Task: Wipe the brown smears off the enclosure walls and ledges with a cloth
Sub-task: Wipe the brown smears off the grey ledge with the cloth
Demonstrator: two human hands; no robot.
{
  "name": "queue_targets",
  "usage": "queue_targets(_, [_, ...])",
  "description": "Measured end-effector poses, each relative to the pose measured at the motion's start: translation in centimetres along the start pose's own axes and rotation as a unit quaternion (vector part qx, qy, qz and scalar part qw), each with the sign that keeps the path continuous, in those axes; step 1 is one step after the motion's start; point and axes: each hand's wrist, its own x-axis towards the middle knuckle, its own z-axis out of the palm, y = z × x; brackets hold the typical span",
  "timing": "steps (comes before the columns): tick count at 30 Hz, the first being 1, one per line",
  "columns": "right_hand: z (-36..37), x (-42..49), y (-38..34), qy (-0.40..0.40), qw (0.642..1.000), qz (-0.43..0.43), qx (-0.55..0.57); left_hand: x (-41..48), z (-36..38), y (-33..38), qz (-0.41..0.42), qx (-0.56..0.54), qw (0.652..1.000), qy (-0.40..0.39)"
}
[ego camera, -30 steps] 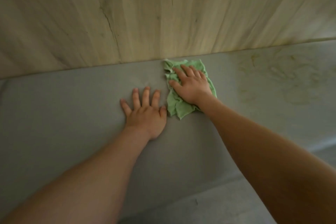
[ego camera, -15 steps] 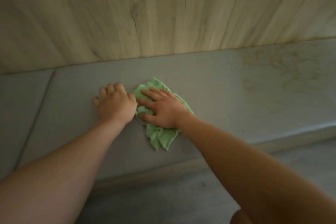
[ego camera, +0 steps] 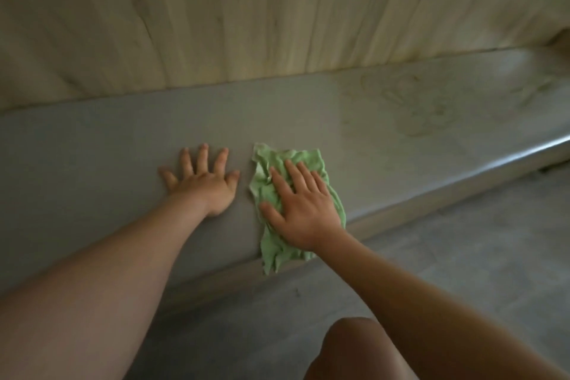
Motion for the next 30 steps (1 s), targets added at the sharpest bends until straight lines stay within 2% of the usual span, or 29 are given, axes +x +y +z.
queue_targets(2, [-0.6,-0.4,1.7,-0.013,0.999,-0.036,-0.01,-0.1,-0.2,0.3,-0.004,0.009,1.0,-0.007])
queue_targets(5, [-1.7,-0.1,2.9,-0.053,0.998,-0.027,-0.009,-0.6,-0.6,0.8,-0.02,0.042,0.999,-0.021])
queue_targets(8, [-3.5,1.0,2.8,-0.067,0.993,0.004,0.094,-1.2,-1.8,2.3,-0.006,0.046,0.998,0.038])
queue_targets(10, [-4.9,1.9,3.8,-0.032,0.988,0.036,0.147,-1.3,-2.2,3.9,0.068,-0.044,0.99,0.115])
queue_targets(11, [-5.4,2.2,4.6,-0.031,0.988,0.057,0.14,-1.1,-2.1,4.8,0.12,-0.099,0.98,0.125])
queue_targets(12, [-5.8,2.3,5.4,-0.042,0.99,0.075,0.112,-1.1,-2.0,5.7,0.167,-0.135,0.97,0.113])
queue_targets(14, [-6.0,2.0,6.2,-0.074,0.991,0.095,0.064,-1.6,-1.3,7.1,0.224,-0.132,0.964,0.063])
queue_targets(17, [-6.3,1.1,5.9,-0.105,0.985,0.094,0.098,-2.8,-0.1,8.6,0.192,-0.032,0.98,0.041])
queue_targets(20, [-7.3,0.4,6.4,-0.12,0.98,0.098,0.122,-3.2,-0.4,9.5,0.161,-0.016,0.986,0.038])
queue_targets(23, [-10.1,0.5,7.7,-0.065,0.977,0.13,0.154,-3.0,-3.0,10.5,0.183,-0.055,0.979,0.069])
queue_targets(25, [-12.5,1.4,8.5,-0.005,0.969,0.158,0.191,-3.0,-5.9,11.6,0.204,-0.122,0.967,0.09])
queue_targets(28, [-16.5,3.0,8.9,0.083,0.935,0.171,0.299,-3.4,-10.8,13.5,0.219,-0.246,0.932,0.153])
queue_targets(30, [-19.1,3.6,9.1,0.136,0.916,0.164,0.341,-3.8,-13.7,14.6,0.243,-0.276,0.908,0.199])
